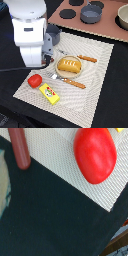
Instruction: Interact with the objects in diverse but meaningful ways.
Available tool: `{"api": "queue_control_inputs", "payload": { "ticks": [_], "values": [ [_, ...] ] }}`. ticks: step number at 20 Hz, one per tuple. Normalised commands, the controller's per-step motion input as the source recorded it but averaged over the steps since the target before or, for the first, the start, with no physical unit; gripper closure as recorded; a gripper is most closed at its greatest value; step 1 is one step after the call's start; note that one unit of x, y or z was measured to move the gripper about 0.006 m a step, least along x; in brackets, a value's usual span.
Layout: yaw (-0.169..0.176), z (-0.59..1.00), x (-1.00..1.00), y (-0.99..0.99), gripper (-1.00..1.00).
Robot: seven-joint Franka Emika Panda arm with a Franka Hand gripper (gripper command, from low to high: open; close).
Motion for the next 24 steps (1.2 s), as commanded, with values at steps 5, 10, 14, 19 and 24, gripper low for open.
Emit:
{"api": "queue_control_inputs", "payload": {
  "ticks": [5, 10, 14, 19, 24],
  "values": [
    [0.101, -0.26, -0.15, -0.46, -1.00],
    [0.084, -0.25, -0.12, -0.36, -1.00],
    [0.058, -0.24, -0.01, -0.09, -1.00],
    [0.055, -0.28, 0.00, 0.00, -1.00],
    [0.043, -0.28, 0.00, -0.04, -1.00]
  ]
}}
